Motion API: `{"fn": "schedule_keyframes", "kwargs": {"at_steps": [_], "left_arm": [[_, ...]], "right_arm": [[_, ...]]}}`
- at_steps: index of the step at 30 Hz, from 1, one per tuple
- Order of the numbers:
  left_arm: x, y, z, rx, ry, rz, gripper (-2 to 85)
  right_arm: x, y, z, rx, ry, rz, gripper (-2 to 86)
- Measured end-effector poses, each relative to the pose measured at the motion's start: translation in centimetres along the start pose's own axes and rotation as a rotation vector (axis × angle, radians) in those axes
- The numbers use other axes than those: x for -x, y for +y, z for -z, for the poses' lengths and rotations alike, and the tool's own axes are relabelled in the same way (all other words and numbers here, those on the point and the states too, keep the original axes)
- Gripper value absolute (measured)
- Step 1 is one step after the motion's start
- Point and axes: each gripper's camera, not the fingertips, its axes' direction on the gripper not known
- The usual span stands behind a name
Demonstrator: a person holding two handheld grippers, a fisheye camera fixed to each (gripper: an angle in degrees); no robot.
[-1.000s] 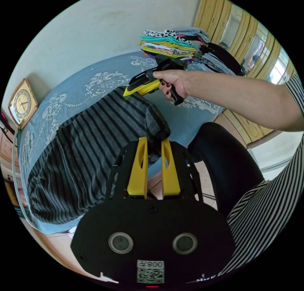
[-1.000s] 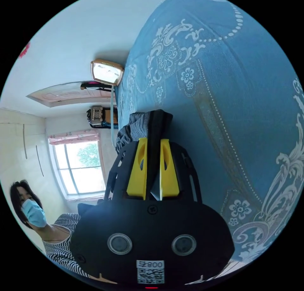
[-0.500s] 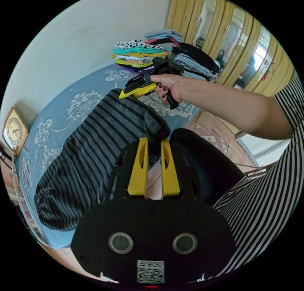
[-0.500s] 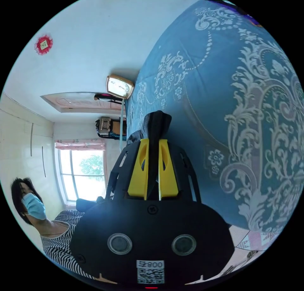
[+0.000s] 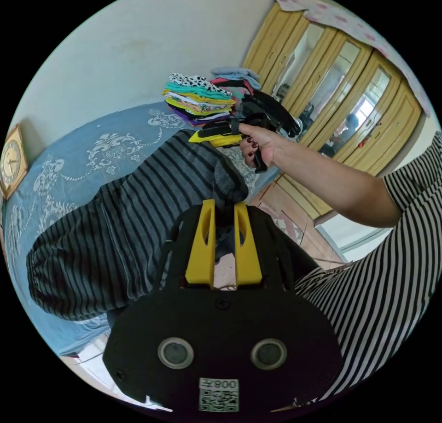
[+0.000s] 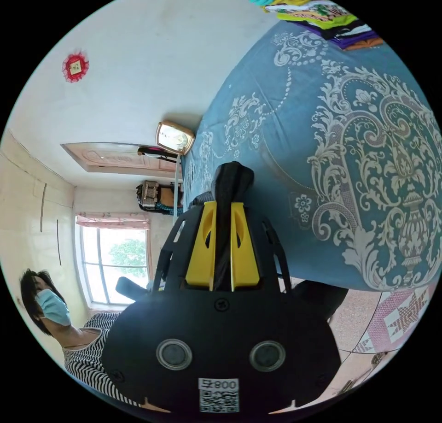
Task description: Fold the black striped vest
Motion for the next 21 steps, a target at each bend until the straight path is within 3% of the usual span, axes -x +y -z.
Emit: {"fn": "schedule_keyframes", "kwargs": {"at_steps": [21], "left_arm": [[20.4, 16.3, 23.4, -0.393, 0.103, 0.282, 5.7]], "right_arm": [[28.5, -3.7, -3.3, 0.048, -0.052, 0.212, 5.9]]}}
